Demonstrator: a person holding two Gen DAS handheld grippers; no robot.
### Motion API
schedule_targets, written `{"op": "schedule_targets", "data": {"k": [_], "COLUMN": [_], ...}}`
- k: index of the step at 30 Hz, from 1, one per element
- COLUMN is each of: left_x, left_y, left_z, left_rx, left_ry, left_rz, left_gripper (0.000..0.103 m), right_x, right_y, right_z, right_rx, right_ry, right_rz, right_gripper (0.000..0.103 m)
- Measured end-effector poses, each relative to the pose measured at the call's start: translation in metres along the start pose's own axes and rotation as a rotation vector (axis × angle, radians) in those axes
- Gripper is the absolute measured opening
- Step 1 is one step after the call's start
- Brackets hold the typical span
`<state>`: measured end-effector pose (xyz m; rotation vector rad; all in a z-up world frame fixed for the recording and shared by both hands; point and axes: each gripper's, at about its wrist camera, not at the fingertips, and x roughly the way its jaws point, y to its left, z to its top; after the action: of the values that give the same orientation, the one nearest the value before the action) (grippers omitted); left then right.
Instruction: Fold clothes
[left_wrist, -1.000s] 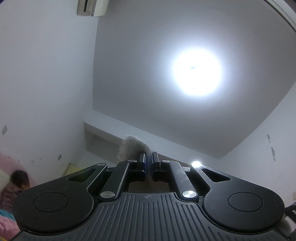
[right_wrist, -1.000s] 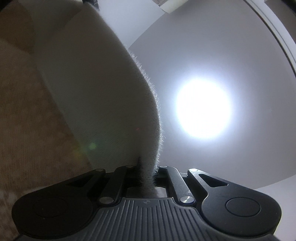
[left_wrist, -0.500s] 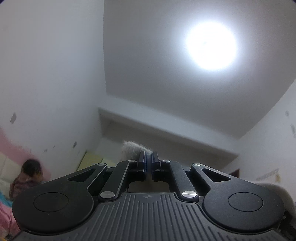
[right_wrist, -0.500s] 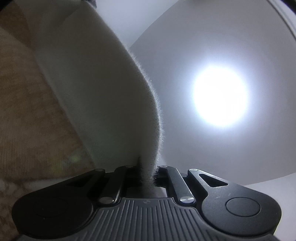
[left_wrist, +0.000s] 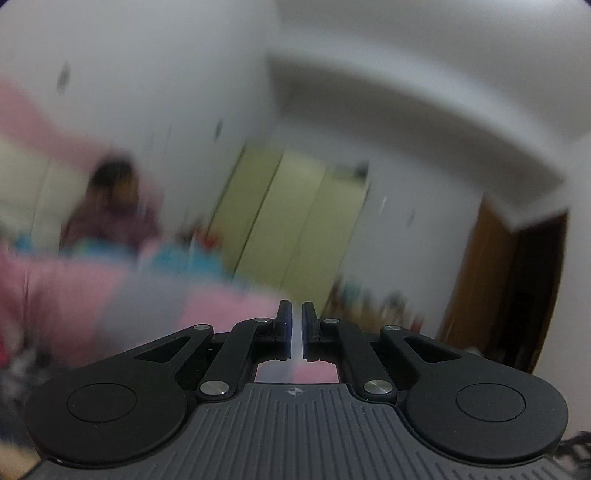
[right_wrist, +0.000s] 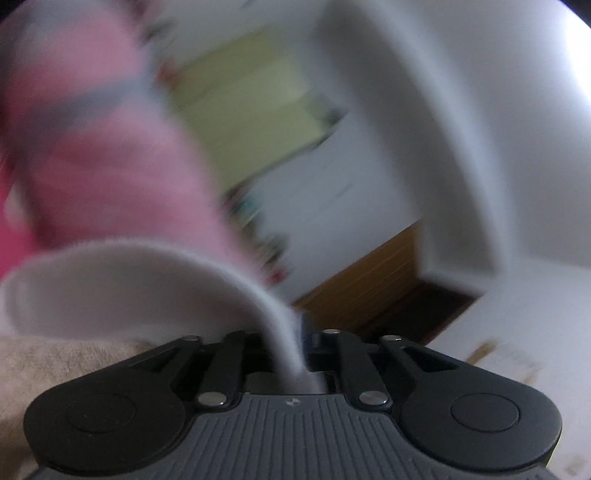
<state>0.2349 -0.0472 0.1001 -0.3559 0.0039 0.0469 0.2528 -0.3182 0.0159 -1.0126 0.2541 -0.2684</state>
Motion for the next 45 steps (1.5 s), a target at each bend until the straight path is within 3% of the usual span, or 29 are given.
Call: {"op": "schedule_targets", "data": {"k": [2,4,6,9,14,17,19,23,25,30,33,36,41,45], "left_x": [0.015,0.010,0.004,-0.020,-0.062,-0.106,-0.128,-0.176,-0.198,-0.236,-0.240,-0.228,-0.198,-0.177], "left_y": [0.032,0.064,0.095,0.121,0.142,0.151,0.159,0.178,0.189,0.207,0.208,0.207,0.197,0.189], "left_z": [-0.022,-0.028,-0.025,-0.006,0.026,0.049,0.058,0.074,0.078,0.077,0.059,0.018,-0.078,-0.125], "left_rx": [0.008,-0.005,-0.026,-0.021,-0.005,0.027,0.058,0.119,0.146,0.197,0.198,0.160,0.130,0.192], "left_ry": [0.125,0.237,0.295,0.313,0.296,0.286,0.280,0.268,0.279,0.304,0.349,0.479,0.712,0.813], "left_rz": [0.041,0.079,0.104,0.121,0.075,0.022,-0.007,-0.044,-0.058,-0.075,-0.124,-0.189,-0.244,-0.261], "left_gripper": [0.004,0.005,0.007,0.021,0.032,0.039,0.053,0.062,0.065,0.066,0.068,0.068,0.068,0.068], "right_x": [0.053,0.079,0.080,0.060,-0.011,-0.041,-0.053,-0.187,-0.230,-0.292,-0.330,-0.331,-0.284,-0.245], "right_y": [0.062,0.108,0.129,0.119,0.041,-0.015,-0.054,-0.108,-0.129,-0.184,-0.217,-0.208,-0.134,-0.074], "right_z": [-0.031,-0.056,-0.083,-0.101,-0.078,-0.054,-0.032,-0.021,-0.031,-0.054,-0.066,-0.069,-0.096,-0.119], "right_rx": [-0.084,-0.177,-0.250,-0.252,-0.011,0.174,0.295,0.501,0.580,0.798,0.931,1.033,1.089,1.121], "right_ry": [0.178,0.299,0.303,0.273,0.206,0.157,0.120,0.025,-0.015,-0.097,-0.147,-0.136,0.123,0.339], "right_rz": [0.122,0.216,0.209,0.211,0.259,0.319,0.362,0.432,0.459,0.538,0.585,0.722,0.696,0.659], "right_gripper": [0.030,0.032,0.049,0.052,0.066,0.067,0.067,0.073,0.073,0.075,0.078,0.079,0.079,0.079]}}
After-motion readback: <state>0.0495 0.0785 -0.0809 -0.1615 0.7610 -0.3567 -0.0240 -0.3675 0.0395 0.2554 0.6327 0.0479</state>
